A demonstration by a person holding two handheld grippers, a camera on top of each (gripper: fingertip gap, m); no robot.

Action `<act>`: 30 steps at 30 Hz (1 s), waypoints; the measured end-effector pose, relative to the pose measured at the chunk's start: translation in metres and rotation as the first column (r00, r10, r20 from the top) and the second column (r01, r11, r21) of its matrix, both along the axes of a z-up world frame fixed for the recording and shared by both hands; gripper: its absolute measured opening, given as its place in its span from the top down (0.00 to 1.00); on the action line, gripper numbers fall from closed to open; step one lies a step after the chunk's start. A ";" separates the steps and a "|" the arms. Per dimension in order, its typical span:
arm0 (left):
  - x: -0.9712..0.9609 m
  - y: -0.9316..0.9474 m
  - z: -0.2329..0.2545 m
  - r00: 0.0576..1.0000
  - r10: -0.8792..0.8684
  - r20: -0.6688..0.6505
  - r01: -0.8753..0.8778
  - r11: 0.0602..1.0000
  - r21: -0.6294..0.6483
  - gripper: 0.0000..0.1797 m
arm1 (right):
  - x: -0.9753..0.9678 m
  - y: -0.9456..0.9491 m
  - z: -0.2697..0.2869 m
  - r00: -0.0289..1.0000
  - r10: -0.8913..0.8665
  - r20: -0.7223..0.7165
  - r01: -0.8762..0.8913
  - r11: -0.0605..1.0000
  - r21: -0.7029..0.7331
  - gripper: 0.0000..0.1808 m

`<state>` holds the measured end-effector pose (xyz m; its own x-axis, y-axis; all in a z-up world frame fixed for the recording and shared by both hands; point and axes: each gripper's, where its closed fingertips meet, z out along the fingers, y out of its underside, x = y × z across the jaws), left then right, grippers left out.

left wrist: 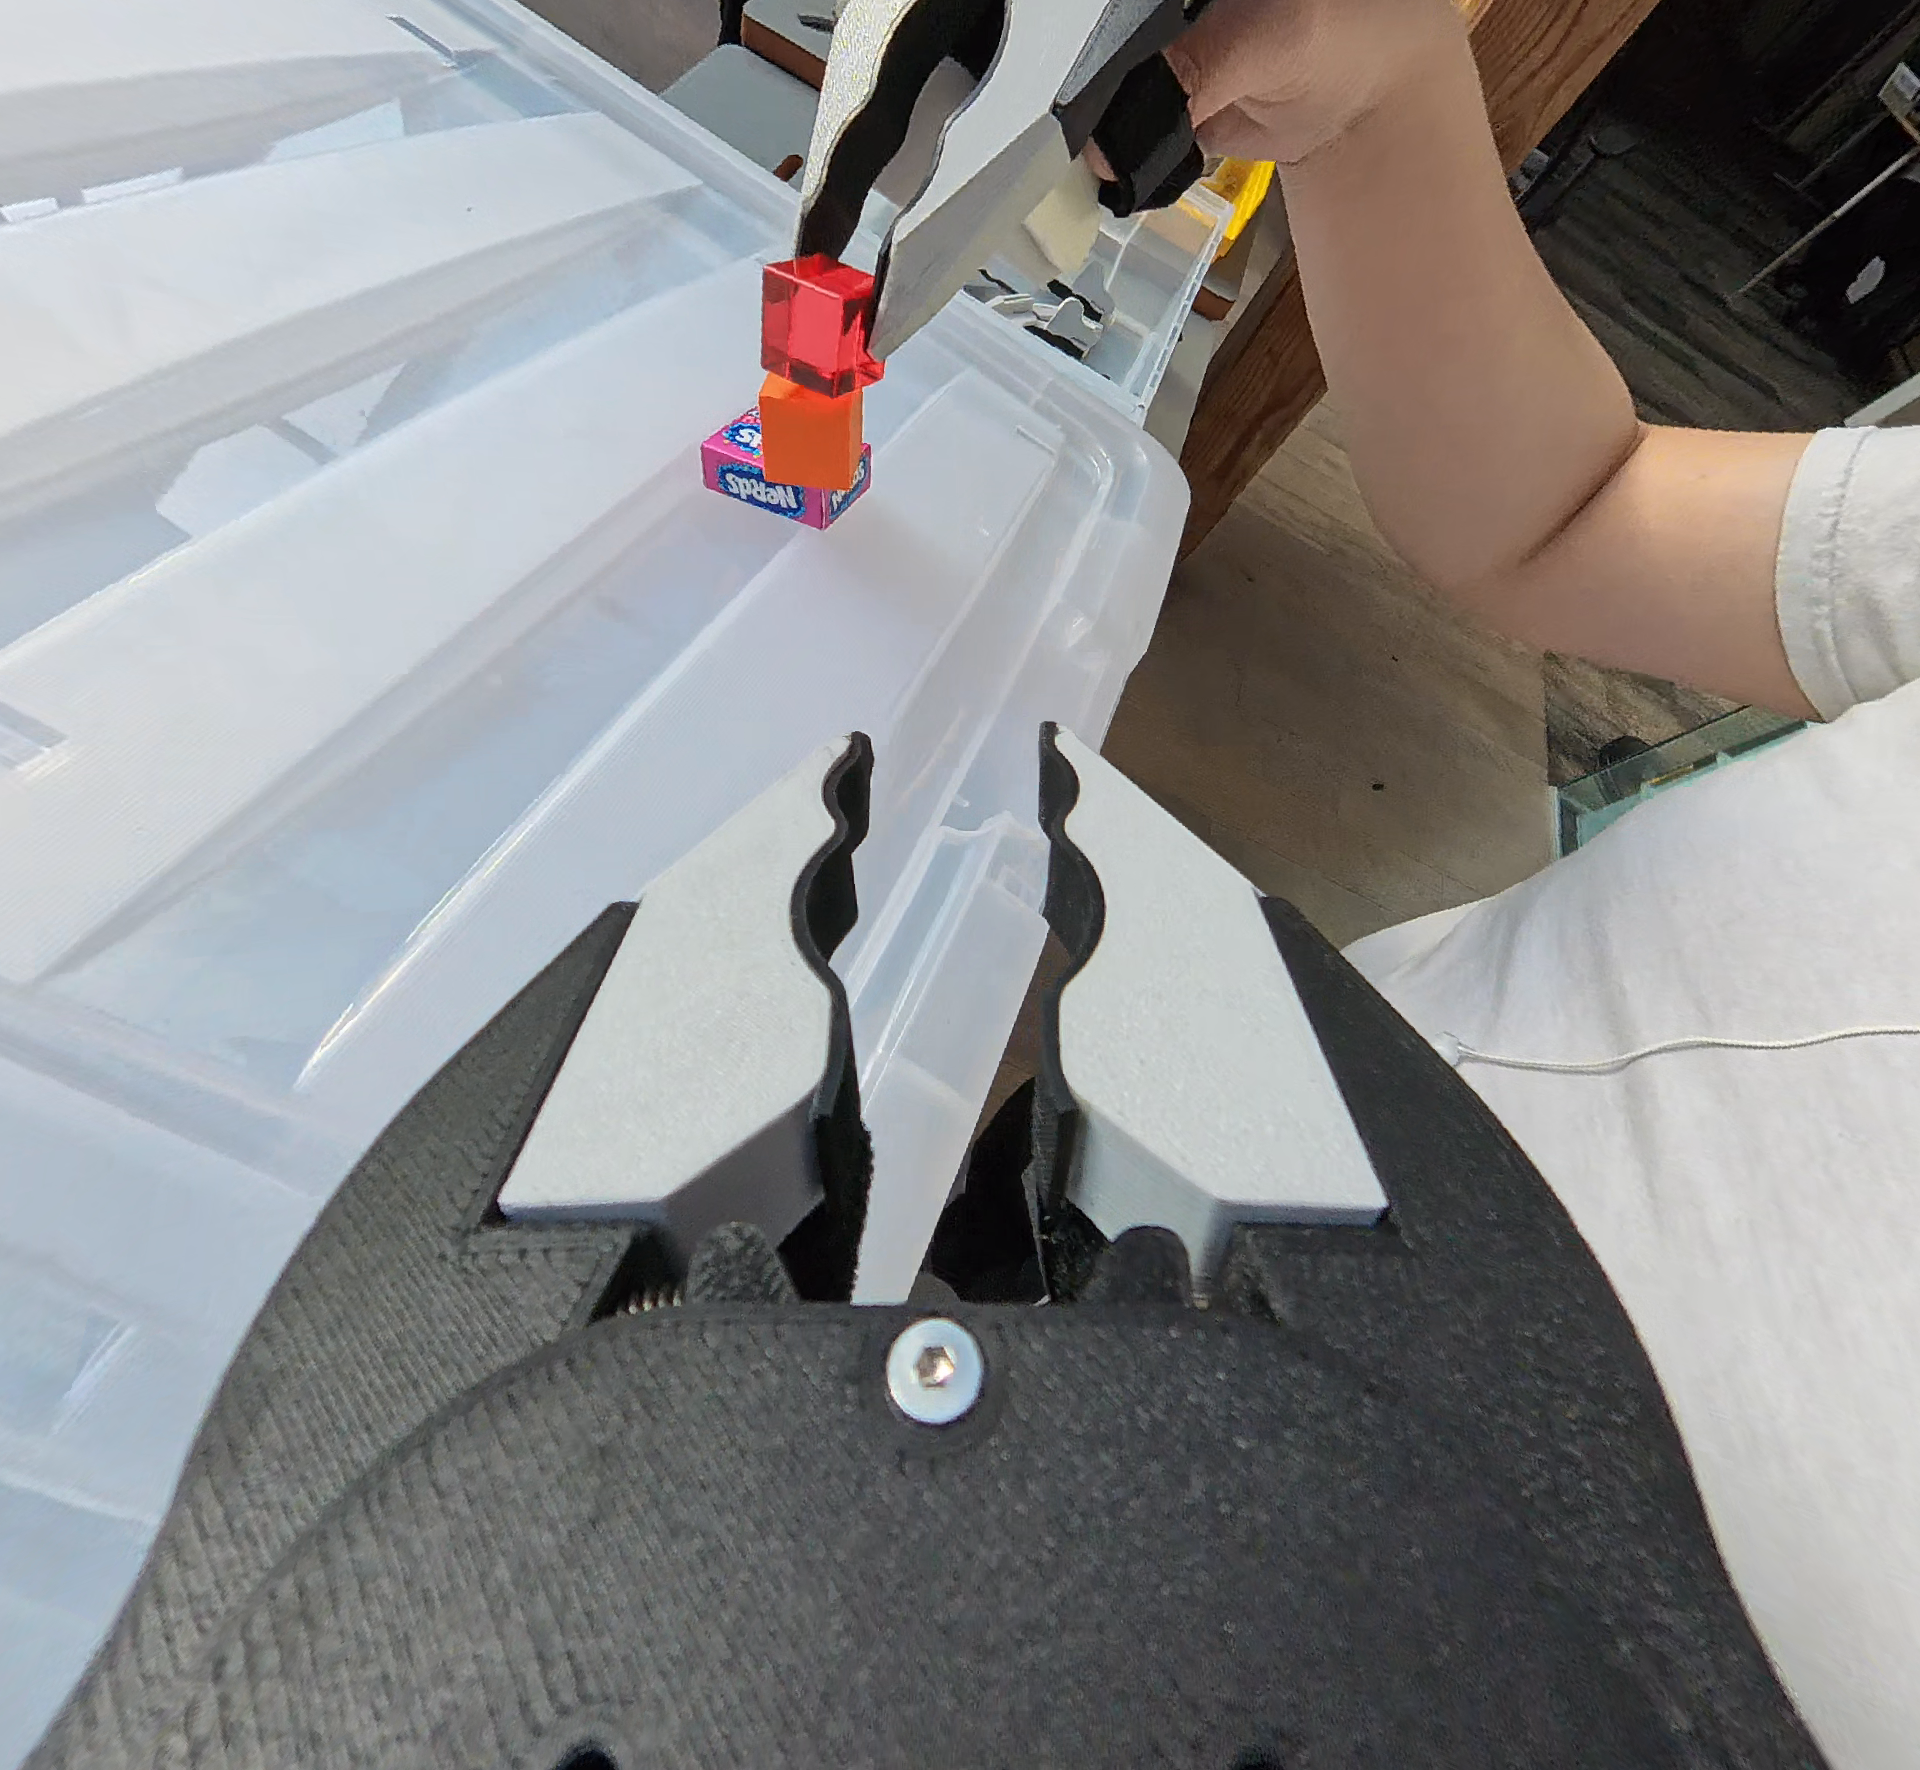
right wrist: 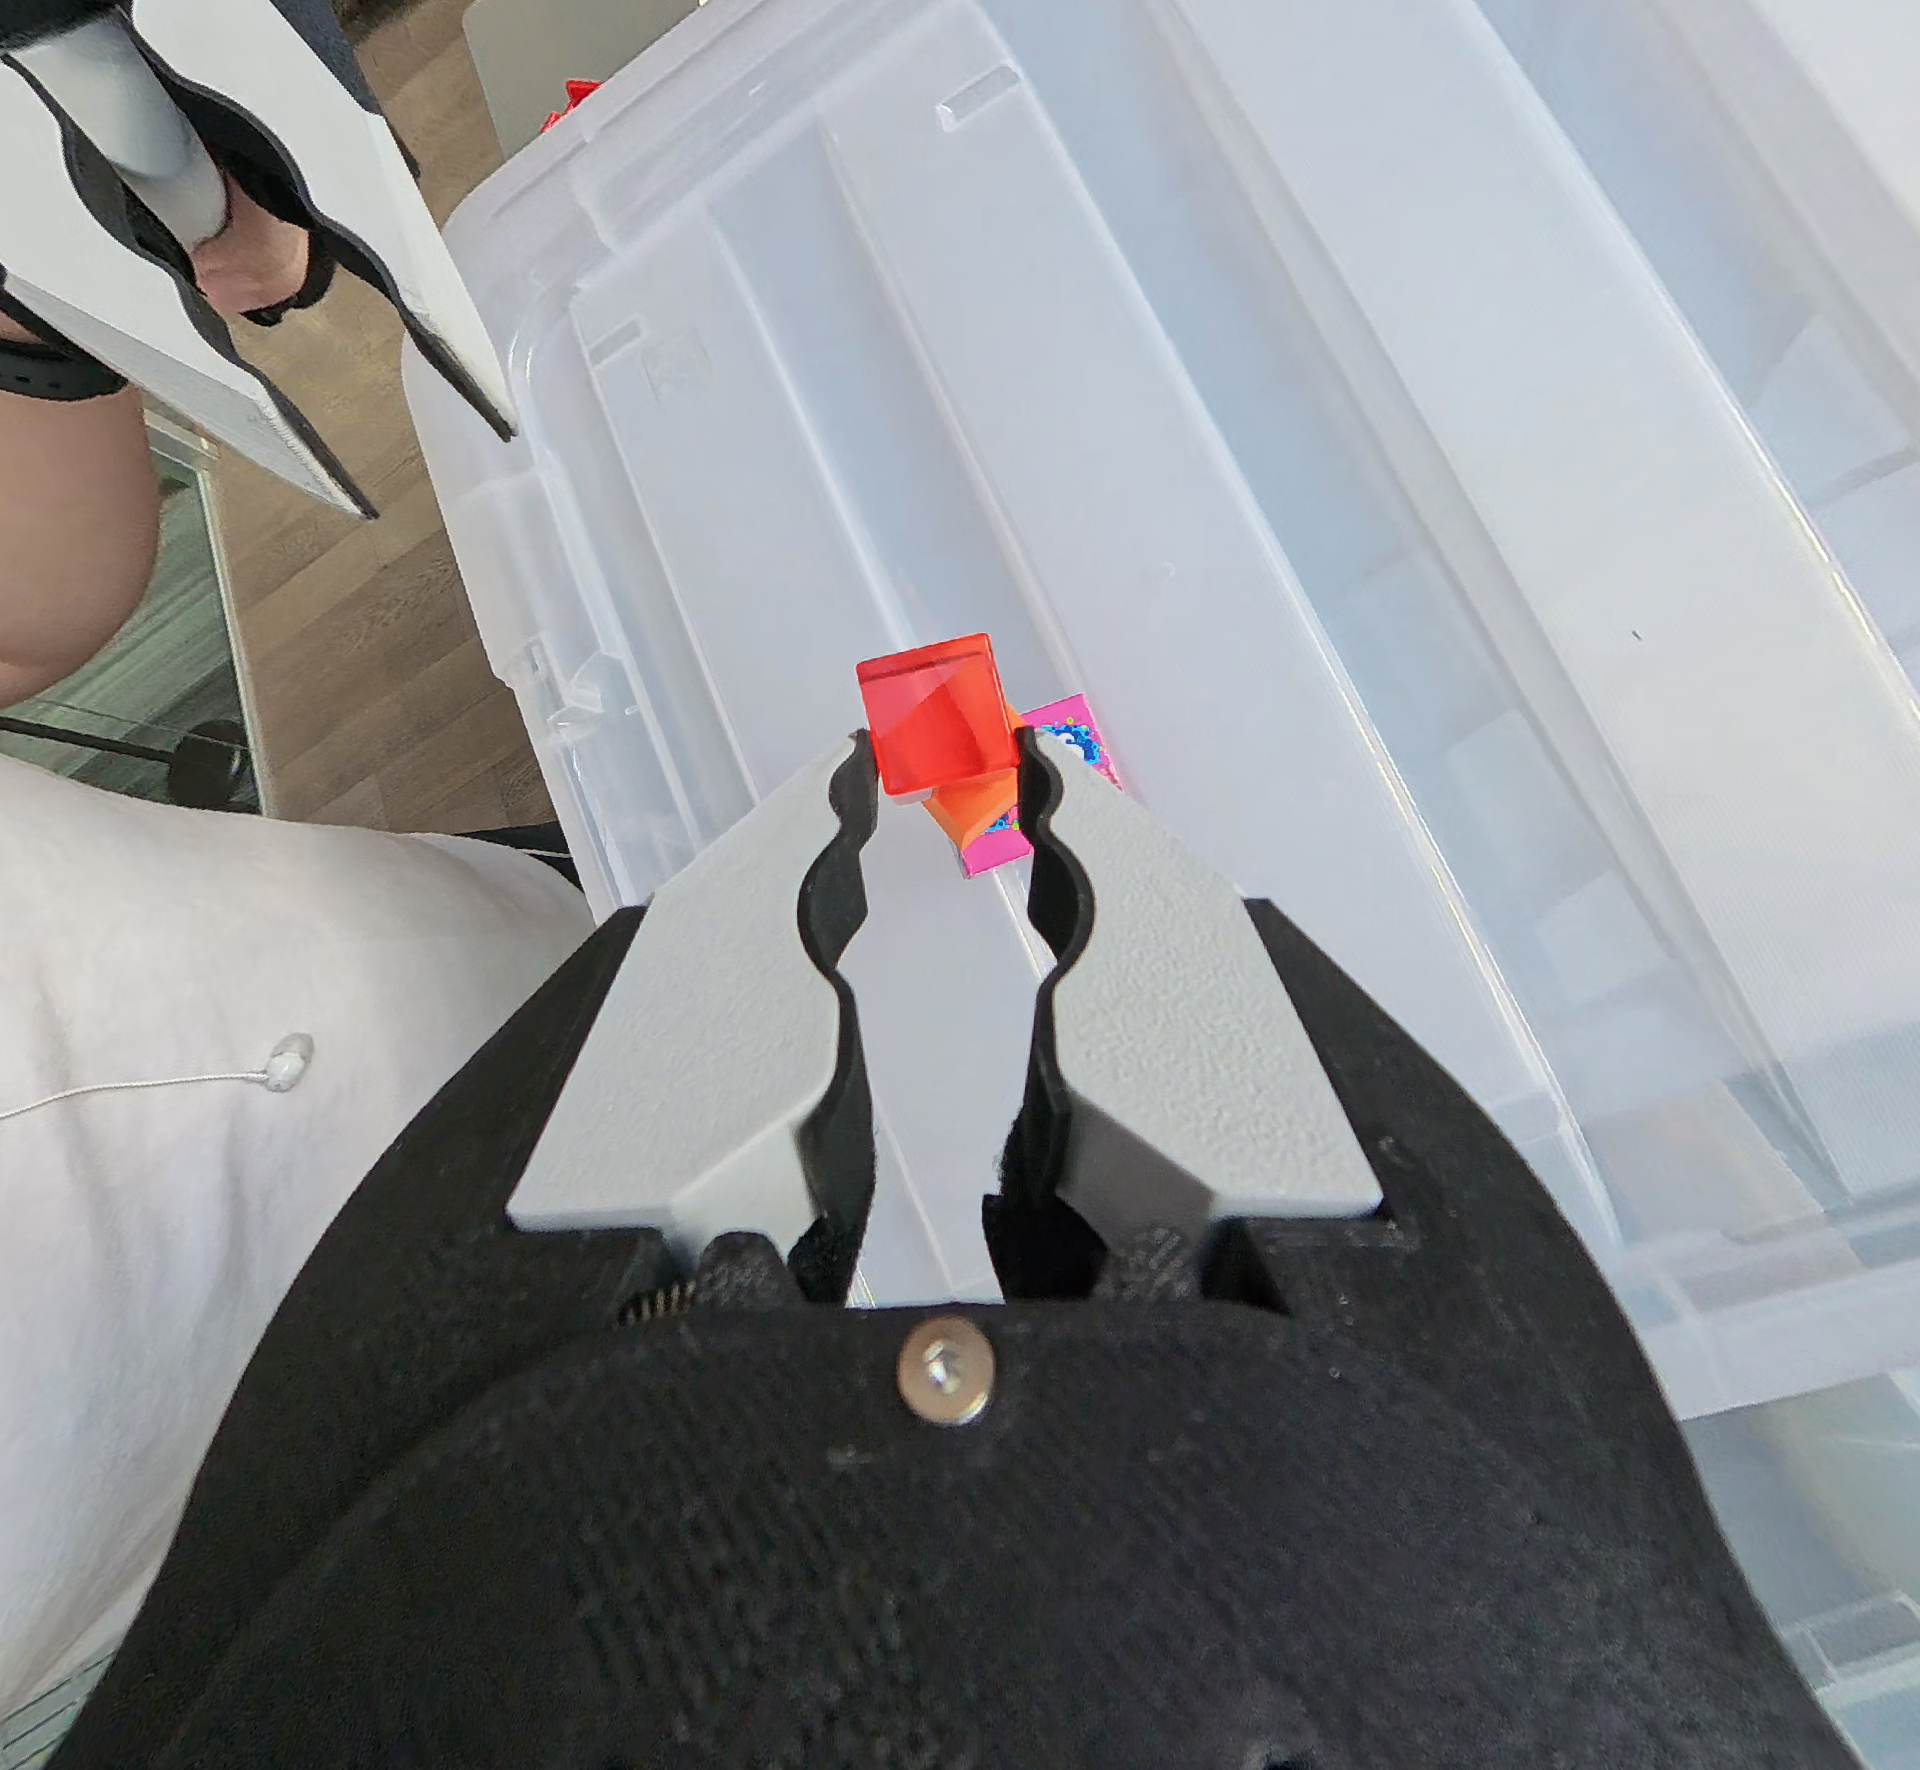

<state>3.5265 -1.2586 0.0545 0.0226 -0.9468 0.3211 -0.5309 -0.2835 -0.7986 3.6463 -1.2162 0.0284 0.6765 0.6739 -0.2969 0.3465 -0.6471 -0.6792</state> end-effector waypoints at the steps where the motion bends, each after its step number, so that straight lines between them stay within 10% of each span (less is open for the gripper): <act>1: -0.003 -0.002 0.001 1.000 0.001 0.006 -0.001 1.000 -0.003 0.83 | 0.000 0.000 -0.001 1.000 -0.002 0.003 0.002 1.000 0.002 0.86; 19: -0.014 -0.023 0.007 0.999 -0.030 0.037 0.031 0.999 -0.027 0.83 | 0.006 0.005 0.002 0.999 -0.027 -0.019 0.027 0.998 0.052 0.69; 24: -0.085 -0.004 0.014 0.980 0.183 0.081 -0.188 0.980 0.065 0.86 | 0.027 -0.006 0.055 0.990 -0.132 -0.051 0.141 0.876 0.461 0.67; 30: -0.345 0.056 0.006 0.578 0.812 0.082 -0.775 0.514 0.368 0.72 | 0.022 -0.087 0.090 0.983 -0.167 -0.079 0.175 0.709 0.683 0.61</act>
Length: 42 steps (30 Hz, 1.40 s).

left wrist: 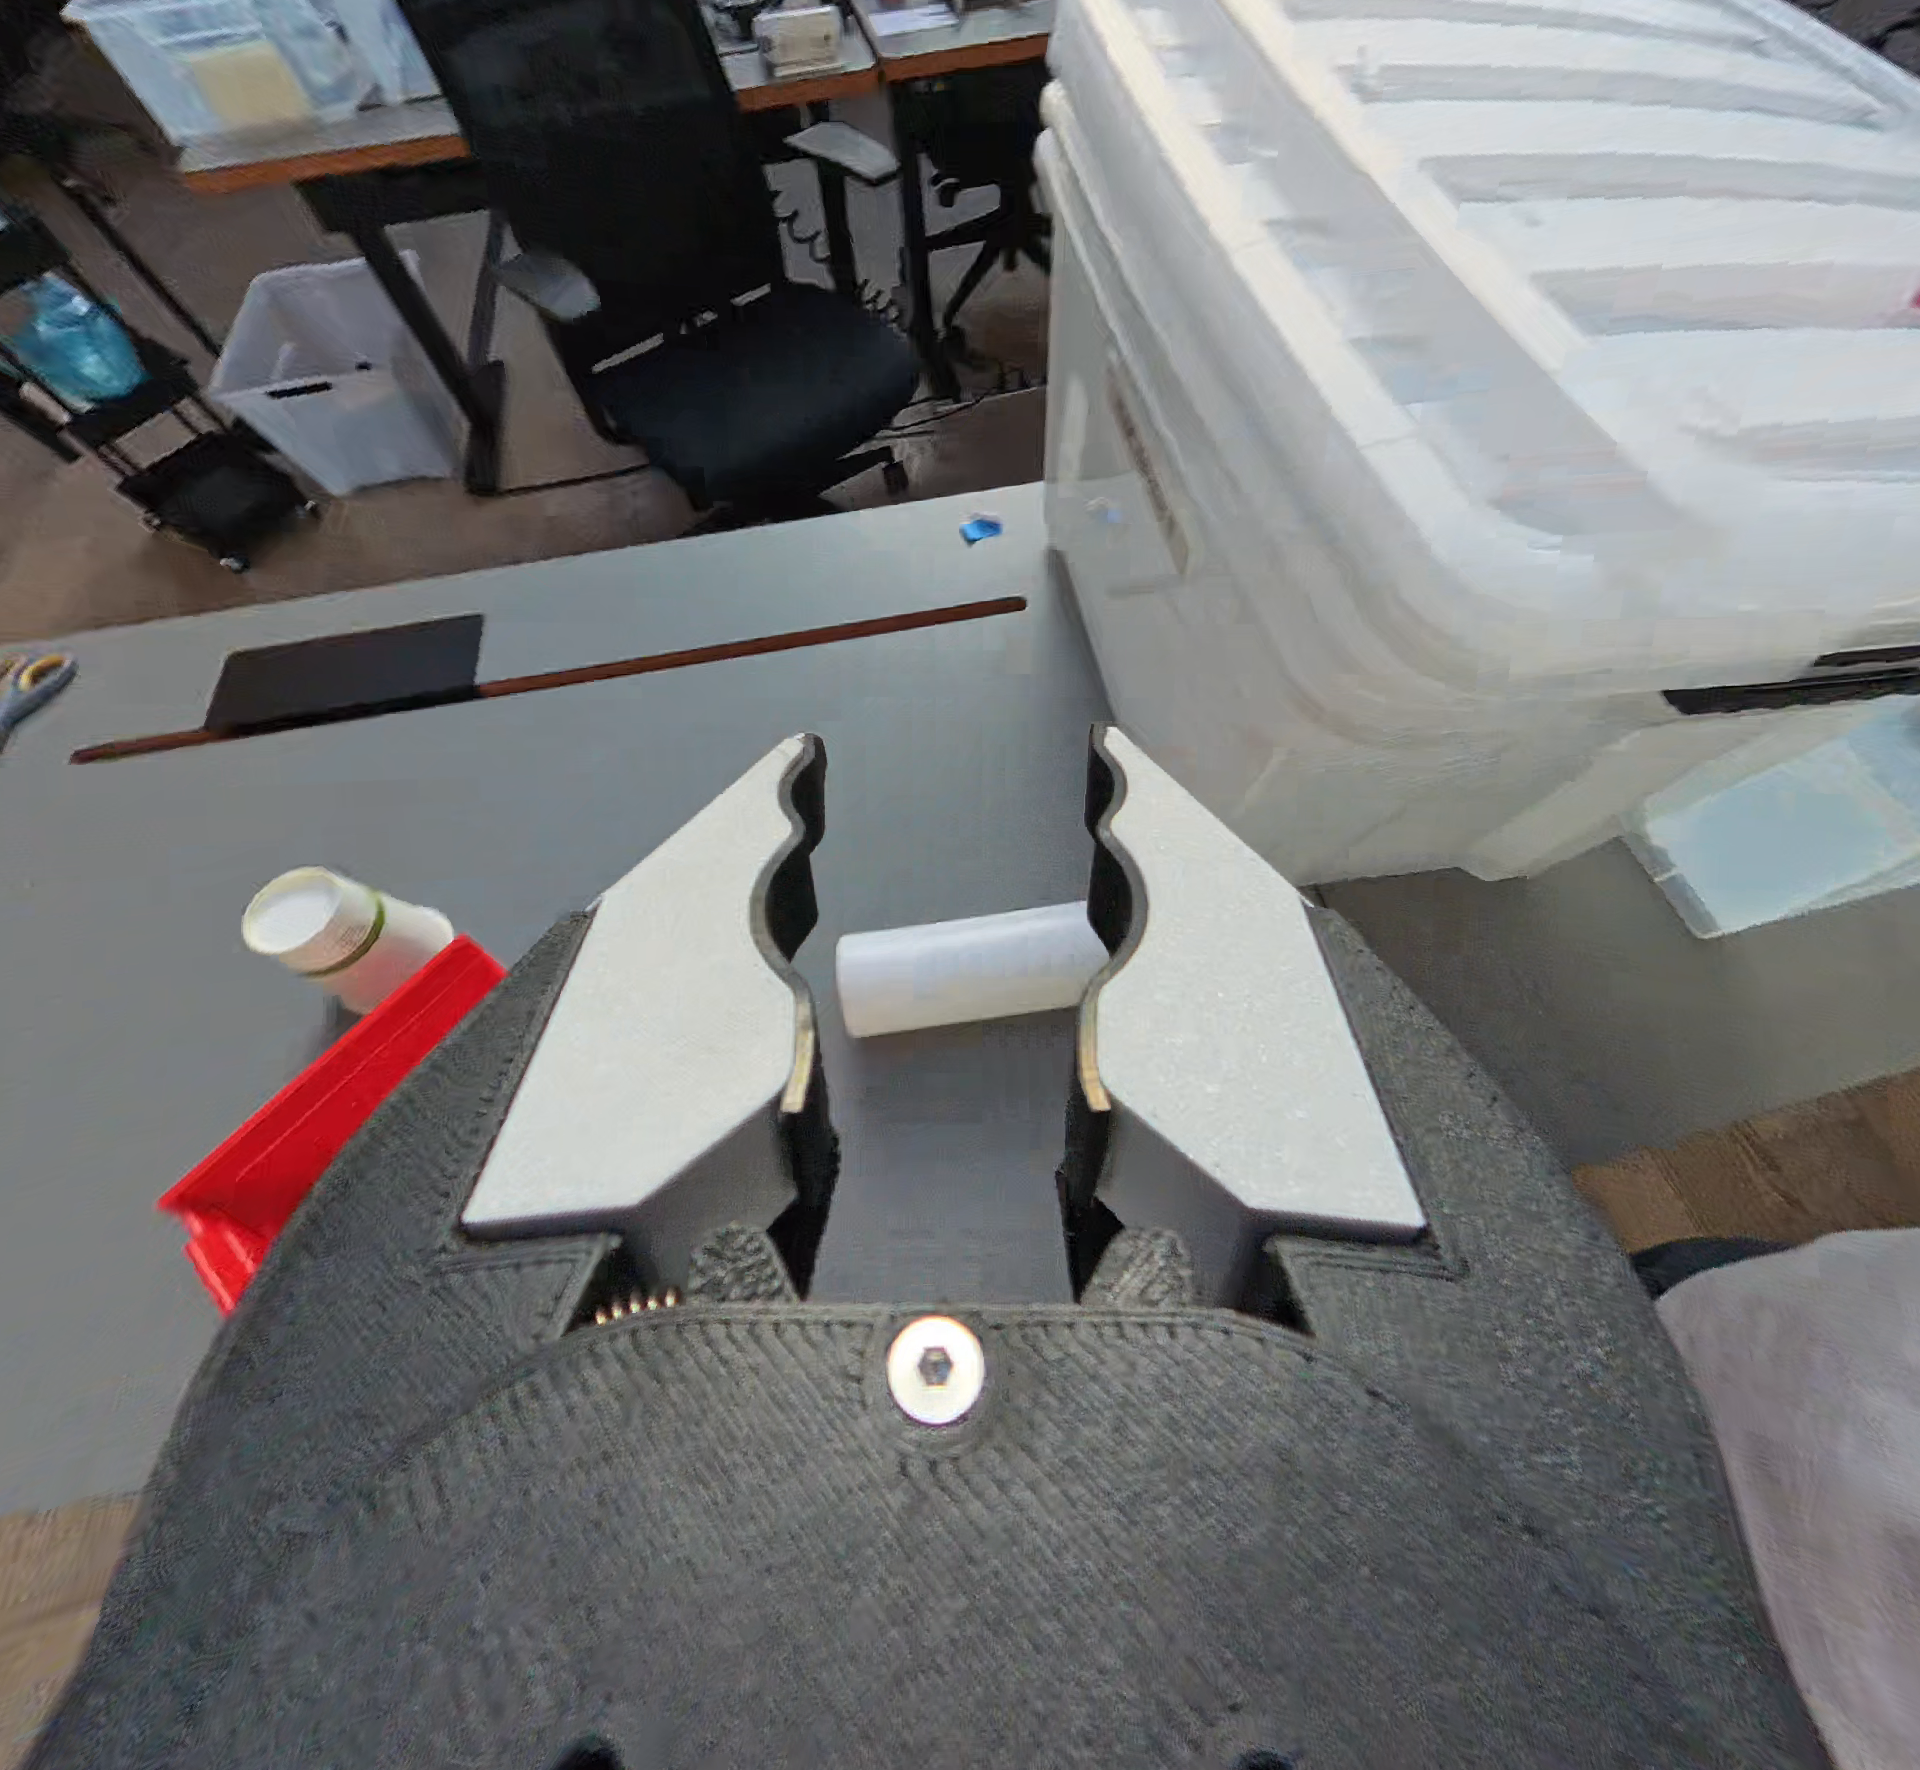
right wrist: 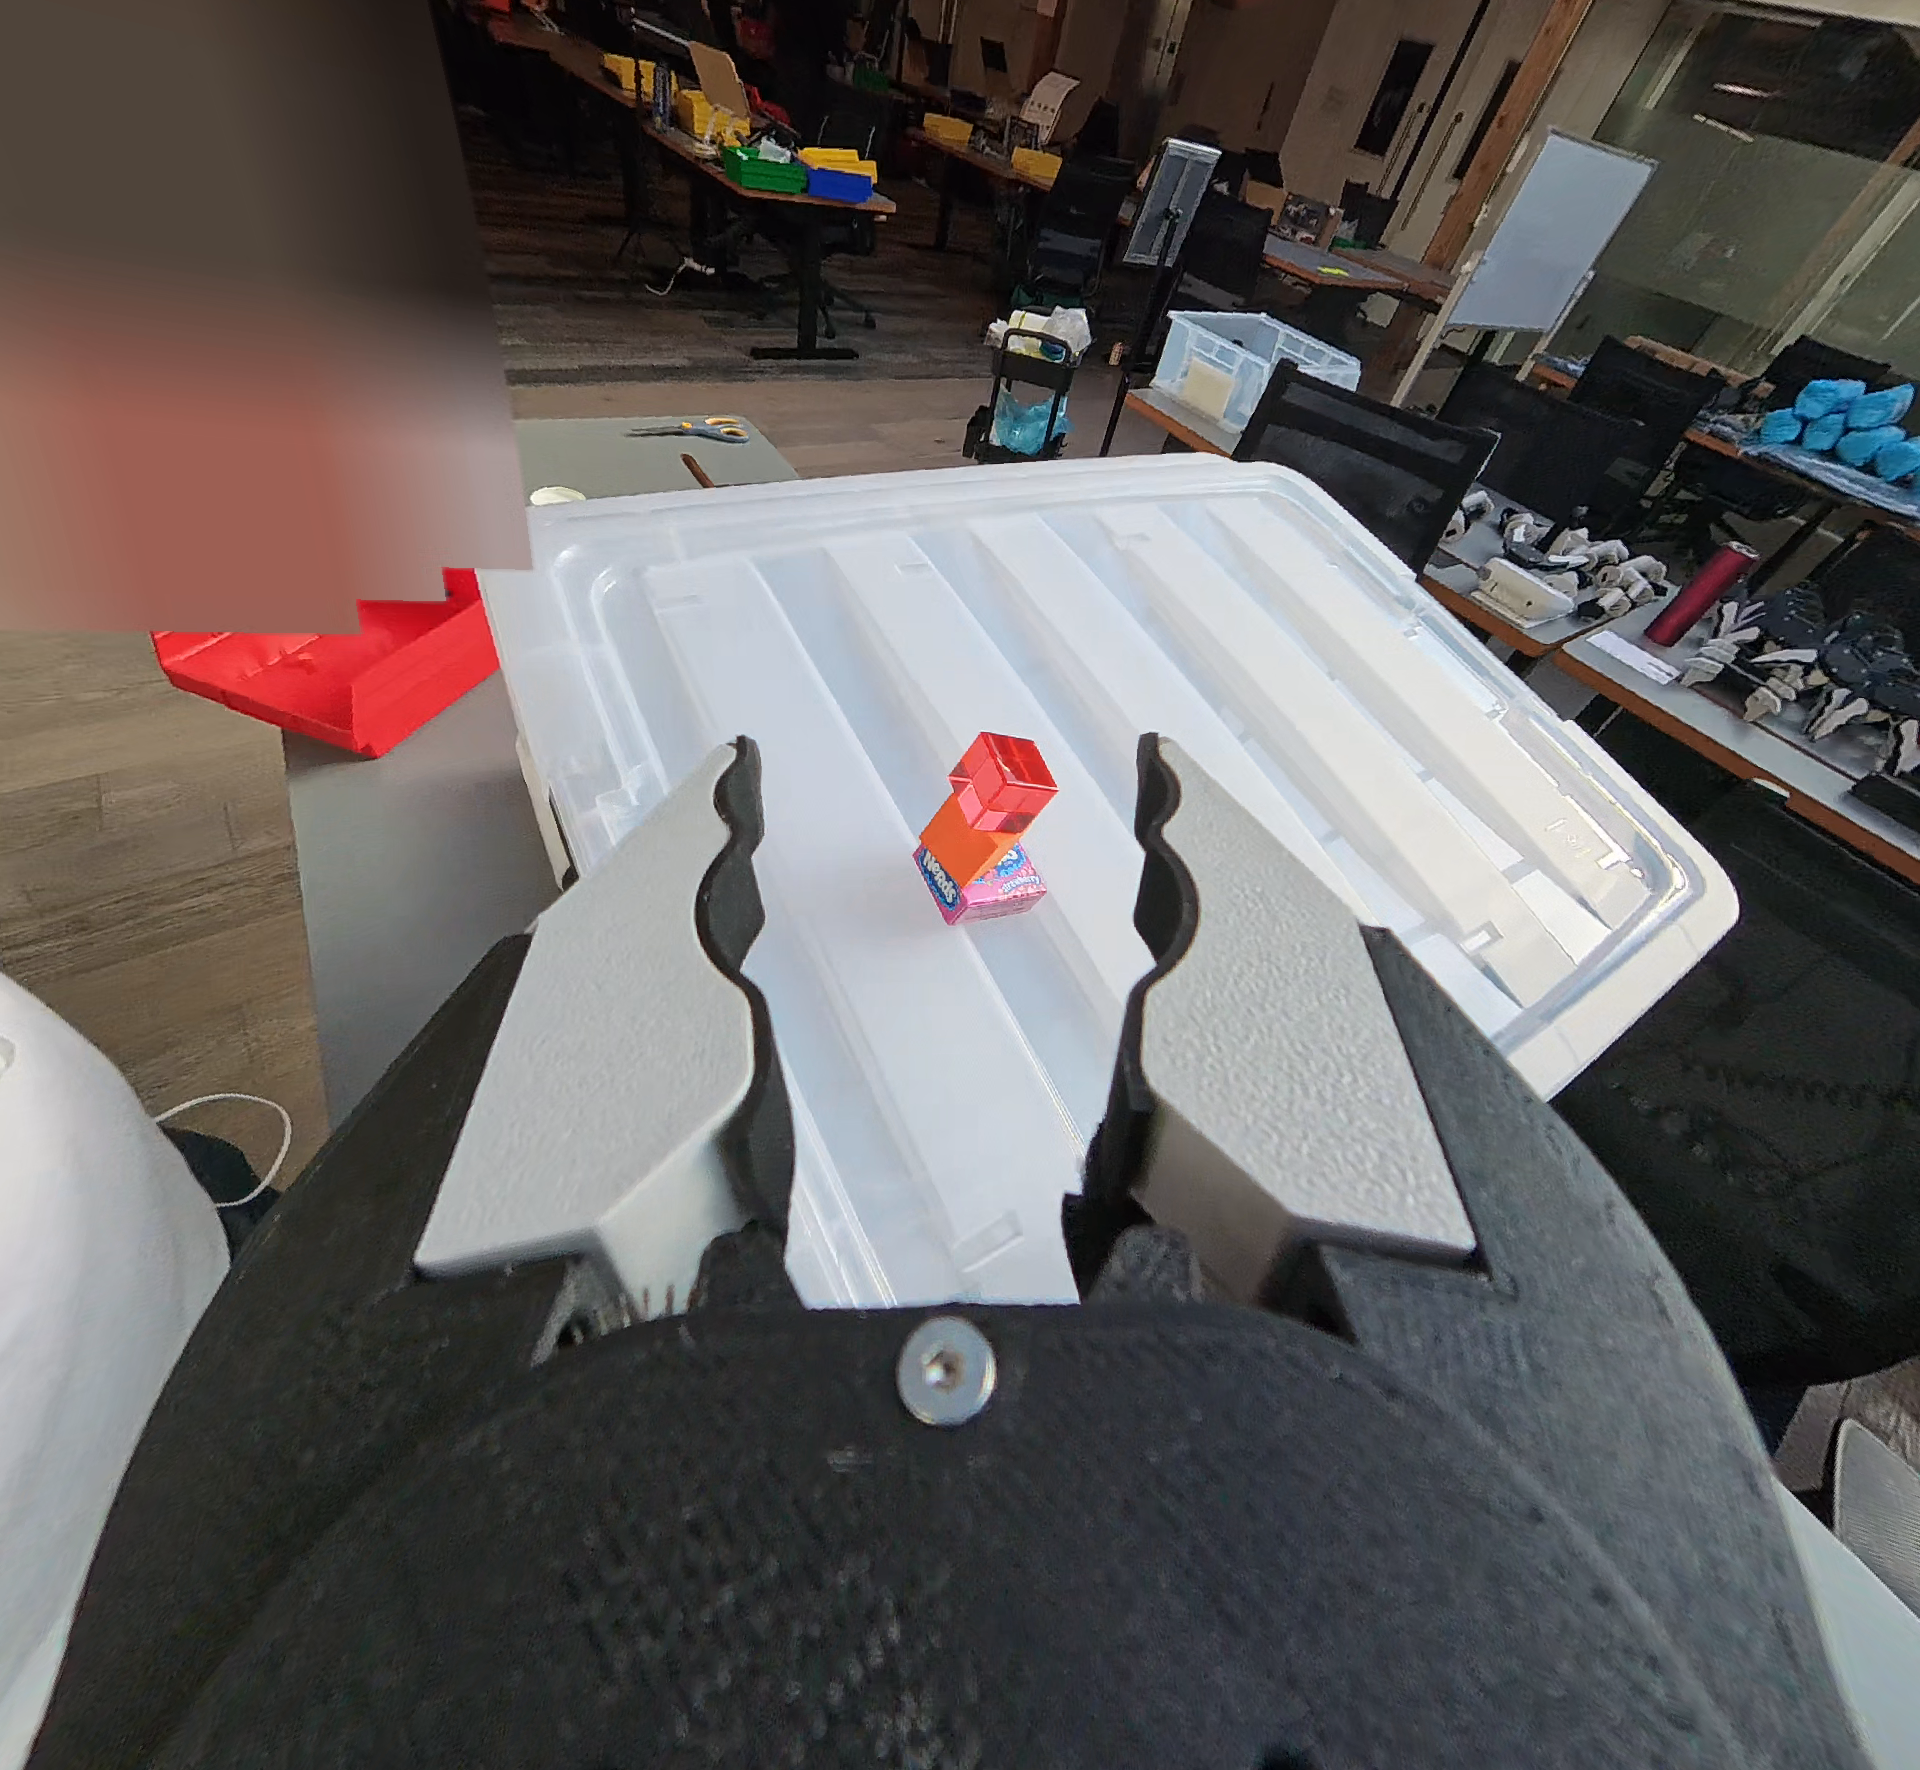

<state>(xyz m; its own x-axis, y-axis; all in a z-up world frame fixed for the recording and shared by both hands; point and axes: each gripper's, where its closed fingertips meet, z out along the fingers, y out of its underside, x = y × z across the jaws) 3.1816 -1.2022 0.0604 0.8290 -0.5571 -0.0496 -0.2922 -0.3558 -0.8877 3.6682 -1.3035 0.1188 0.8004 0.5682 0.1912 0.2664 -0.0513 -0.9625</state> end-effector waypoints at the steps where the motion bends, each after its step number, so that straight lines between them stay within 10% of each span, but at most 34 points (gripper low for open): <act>1: -0.044 0.000 -0.019 0.994 0.109 -0.031 -0.110 0.993 -0.047 0.71 | -0.007 -0.008 0.007 1.000 0.000 -0.006 0.000 0.999 0.041 0.61; 9: -0.225 0.013 -0.212 0.905 0.415 -0.096 -0.419 0.823 -0.383 0.83 | -0.081 -0.019 0.071 0.998 -0.030 0.058 0.013 0.960 0.278 0.75; 19: -0.395 0.056 -0.372 0.842 0.528 -0.108 -0.450 0.579 -0.680 0.63 | -0.355 0.037 0.008 0.968 0.252 0.017 -0.252 0.967 0.025 0.79; 22: -0.396 0.055 -0.411 0.898 0.434 -0.067 -0.307 0.509 -0.804 0.77 | -0.463 0.071 -0.052 0.937 0.348 -0.028 -0.349 0.929 -0.125 0.79; 28: -0.362 0.055 -0.421 0.926 0.375 0.032 -0.168 0.487 -0.857 0.83 | -0.667 0.125 -0.249 0.869 0.456 -0.190 -0.486 0.718 -0.498 0.84; 32: -0.325 0.050 -0.415 0.935 0.343 0.091 -0.099 0.499 -0.861 0.77 | -0.748 0.135 -0.399 0.879 0.474 -0.052 -0.349 0.566 -0.747 0.82; 37: -0.327 0.049 -0.366 0.816 0.460 0.349 0.003 0.601 -0.799 0.82 | -0.763 0.131 -0.486 0.748 0.595 0.295 -0.262 0.673 -0.692 0.83; 42: -0.383 0.028 -0.322 0.870 0.407 0.279 -0.117 0.719 -0.685 0.81 | -0.768 0.132 -0.519 0.732 0.608 0.308 -0.245 0.656 -0.714 0.87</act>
